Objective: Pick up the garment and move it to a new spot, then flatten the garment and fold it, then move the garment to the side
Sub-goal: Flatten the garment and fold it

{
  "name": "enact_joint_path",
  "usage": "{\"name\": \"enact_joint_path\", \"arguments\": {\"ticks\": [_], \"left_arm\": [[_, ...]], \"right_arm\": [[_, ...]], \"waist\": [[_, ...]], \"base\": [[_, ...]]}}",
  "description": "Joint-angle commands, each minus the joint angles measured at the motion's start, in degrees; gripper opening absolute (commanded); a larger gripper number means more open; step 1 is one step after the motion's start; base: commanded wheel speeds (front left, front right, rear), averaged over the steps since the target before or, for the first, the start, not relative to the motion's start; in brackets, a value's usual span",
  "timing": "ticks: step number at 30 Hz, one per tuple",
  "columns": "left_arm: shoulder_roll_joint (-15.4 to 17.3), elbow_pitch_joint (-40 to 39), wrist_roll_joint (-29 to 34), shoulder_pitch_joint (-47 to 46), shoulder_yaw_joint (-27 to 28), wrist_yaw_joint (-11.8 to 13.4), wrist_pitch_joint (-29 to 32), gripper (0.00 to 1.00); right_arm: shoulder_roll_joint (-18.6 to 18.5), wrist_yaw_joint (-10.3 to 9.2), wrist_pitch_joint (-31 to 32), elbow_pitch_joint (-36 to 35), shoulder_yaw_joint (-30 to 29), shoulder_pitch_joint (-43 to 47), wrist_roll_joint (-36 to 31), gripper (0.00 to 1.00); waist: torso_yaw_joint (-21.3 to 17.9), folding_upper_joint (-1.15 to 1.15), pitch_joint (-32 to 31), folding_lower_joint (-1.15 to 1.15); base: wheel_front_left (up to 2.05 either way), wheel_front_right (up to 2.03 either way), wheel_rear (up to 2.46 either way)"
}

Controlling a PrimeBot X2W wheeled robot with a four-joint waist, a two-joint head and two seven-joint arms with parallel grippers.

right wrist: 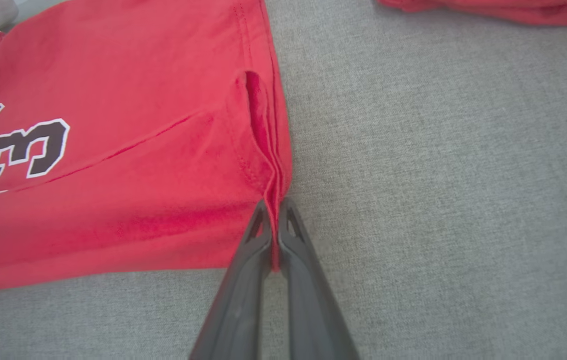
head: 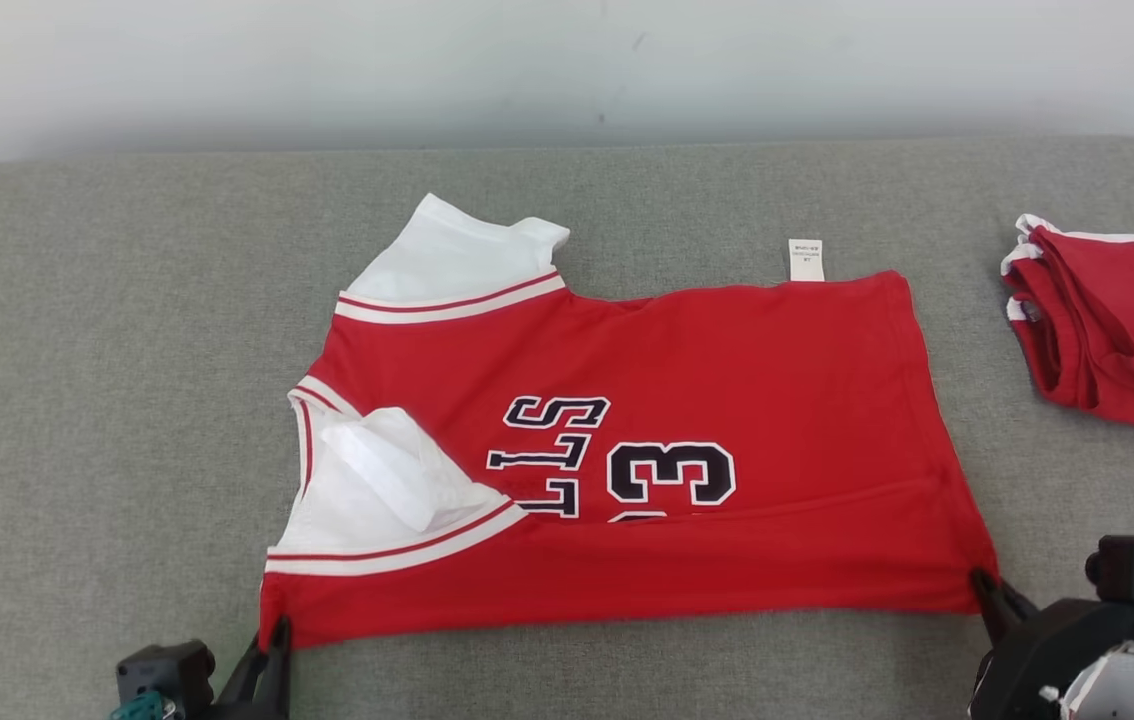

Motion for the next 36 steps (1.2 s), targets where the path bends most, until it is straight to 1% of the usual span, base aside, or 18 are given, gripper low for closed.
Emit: {"name": "enact_joint_path", "arguments": {"ticks": [1,2,3,7,10,12,15,17,20,21,23,24,25,28,32,34,36], "left_arm": [[0.8,-1.6,-1.0,1.9,0.5,1.0,0.9,0.0],[0.9,-2.4,-1.0,2.4,0.4,1.3,1.3,0.03],[1.1,-3.1,-1.0,2.8,0.3,1.4,1.7,1.0],[1.4,-5.2,-1.2,3.1,-0.2,1.8,3.0,1.0],[2.2,-7.2,-2.1,3.6,0.7,2.3,4.8,1.0],[3.3,-9.5,-2.3,2.8,1.6,2.4,5.2,1.0],[5.7,-12.9,-1.0,-0.6,2.7,2.5,5.8,1.0],[7.2,-13.9,0.0,-3.7,2.9,1.9,6.7,1.0],[7.2,-12.3,0.5,-10.8,2.8,1.1,8.0,1.0],[7.2,-12.3,0.5,-10.8,2.8,1.1,8.0,1.0],[6.1,-10.4,1.0,-16.4,1.8,0.2,8.9,1.0],[5.4,-7.3,1.6,-22.3,0.9,-1.1,10.0,1.0],[5.2,-5.1,2.0,-25.2,0.4,-1.7,10.7,1.0],[4.0,1.6,2.8,-33.5,-0.7,-2.1,14.1,1.0],[3.8,9.5,4.5,-43.3,-3.1,-5.2,17.0,1.0],[3.6,12.6,5.0,-46.9,-3.9,-6.9,17.5,1.0],[4.2,15.0,5.5,-50.0,-4.7,-8.5,18.3,1.0]], "right_arm": [[-0.2,-0.15,-0.3,0.5,0.1,1.2,0.5,0.01],[-0.2,-0.15,-0.4,0.8,0.1,1.1,0.6,0.39],[-0.2,-0.15,-0.4,1.0,0.0,1.1,0.7,1.0],[-0.1,-0.15,-0.3,0.4,0.1,0.8,-0.4,1.0],[-0.1,-0.15,1.4,-1.8,0.3,0.2,-2.0,1.0],[-0.1,-0.15,2.8,-4.6,0.6,-0.6,-3.1,1.0],[-0.2,-0.14,4.7,-9.0,0.9,-2.8,-6.0,1.0],[-1.2,-0.14,6.0,-10.9,1.5,-5.4,-7.3,1.0],[-3.0,-0.14,7.9,-10.6,3.9,-11.0,-7.6,1.0],[-3.0,-0.14,7.9,-10.6,3.9,-11.0,-7.6,1.0],[-4.3,-0.14,8.9,-8.8,6.3,-15.4,-6.8,1.0],[-5.5,-0.14,9.2,-6.2,9.4,-20.5,-5.2,1.0],[-6.2,-0.14,9.3,-4.6,11.0,-22.9,-4.4,1.0],[-8.1,-0.15,9.0,0.0,15.3,-30.6,-3.1,1.0],[-8.4,-0.15,7.4,5.4,19.4,-39.0,-2.5,1.0],[-8.4,-0.15,6.1,7.6,20.8,-41.8,-2.7,1.0],[-7.9,-0.14,5.0,9.1,21.9,-43.9,-2.4,1.0]], "waist": [[-0.2,0.0,0.1,0.0],[-0.1,0.0,0.1,0.0],[-0.1,0.0,0.1,0.0],[0.0,0.0,0.0,0.0],[0.1,0.0,0.0,0.0],[0.1,0.0,0.2,0.0],[0.1,0.0,1.0,0.0],[0.0,0.0,1.8,0.0],[-0.7,0.0,3.9,0.0],[-0.7,0.0,3.9,0.0],[-1.4,0.0,5.7,0.0],[-2.5,0.0,7.7,0.0],[-3.0,0.0,8.9,0.0],[-4.8,0.0,12.6,0.0],[-7.4,0.0,17.1,0.0],[-8.3,0.0,18.7,0.0],[-9.4,0.0,20.2,0.0]], "base": [[0.0,0.0,0.0],[0.0,0.0,0.0],[0.0,0.0,0.0],[0.0,0.0,0.0],[0.0,0.0,0.0],[0.0,0.0,0.0],[0.0,0.0,0.0],[0.0,0.0,0.0],[0.0,0.0,0.0],[0.0,0.0,0.0],[0.0,0.0,0.0],[0.0,0.0,0.0],[0.0,0.0,0.0],[0.0,0.0,0.0],[0.0,0.0,0.0],[0.0,0.0,0.0],[0.0,0.0,0.0]]}}
